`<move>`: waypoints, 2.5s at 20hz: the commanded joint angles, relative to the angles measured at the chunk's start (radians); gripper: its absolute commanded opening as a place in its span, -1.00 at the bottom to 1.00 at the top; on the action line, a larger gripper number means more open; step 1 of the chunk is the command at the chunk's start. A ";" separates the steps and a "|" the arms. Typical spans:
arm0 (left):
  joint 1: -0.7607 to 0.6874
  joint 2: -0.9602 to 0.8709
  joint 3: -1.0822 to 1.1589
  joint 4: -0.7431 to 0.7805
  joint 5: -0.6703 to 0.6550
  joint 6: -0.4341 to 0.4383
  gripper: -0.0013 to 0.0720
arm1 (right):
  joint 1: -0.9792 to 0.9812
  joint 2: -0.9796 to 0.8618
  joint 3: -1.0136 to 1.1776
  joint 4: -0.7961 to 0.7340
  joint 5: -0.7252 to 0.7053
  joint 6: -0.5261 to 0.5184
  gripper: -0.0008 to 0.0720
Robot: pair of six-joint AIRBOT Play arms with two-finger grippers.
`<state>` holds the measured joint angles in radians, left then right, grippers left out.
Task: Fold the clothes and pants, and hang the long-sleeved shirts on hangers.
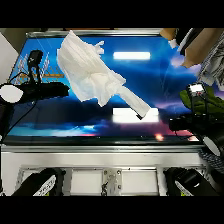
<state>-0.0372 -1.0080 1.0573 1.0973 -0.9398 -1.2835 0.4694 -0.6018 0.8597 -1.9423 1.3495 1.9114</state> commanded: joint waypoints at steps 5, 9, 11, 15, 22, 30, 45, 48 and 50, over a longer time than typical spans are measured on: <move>0.000 -0.007 0.000 0.001 0.001 0.000 -0.90 | 0.000 0.001 -0.003 0.000 0.001 0.000 -0.92; 0.000 -0.007 0.000 -0.001 0.049 0.002 -0.81 | 0.000 0.001 -0.003 0.000 0.001 0.000 -0.92; 0.000 -0.012 0.002 -0.001 0.145 -0.010 0.99 | 0.000 0.001 -0.003 0.000 0.001 0.000 -0.92; -0.016 -0.158 0.089 0.001 0.143 -0.079 0.98 | 0.000 0.001 -0.003 0.000 0.001 0.000 -0.92; -0.177 -0.637 0.357 0.011 0.184 -0.122 0.97 | 0.000 0.001 -0.003 0.000 0.001 0.000 -0.92; -0.193 -0.903 0.554 0.011 0.083 -0.173 0.92 | 0.000 0.001 -0.003 0.001 0.001 0.000 -0.92; -0.330 -0.485 0.569 0.001 0.069 -0.186 -0.93 | -0.006 0.008 0.024 -0.103 -0.015 0.060 -0.92; -0.502 -0.414 0.569 0.000 0.124 -0.187 -0.93 | -0.100 0.037 0.126 -0.317 -0.036 0.121 -0.92; -0.645 -0.407 0.569 0.000 0.232 -0.187 -0.93 | -0.204 0.066 0.171 -0.331 -0.105 0.121 -0.93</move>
<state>-0.5194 -1.4582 1.6257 1.0981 -0.8154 -1.4731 0.3656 -0.5655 0.9684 -2.1609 1.3098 2.0033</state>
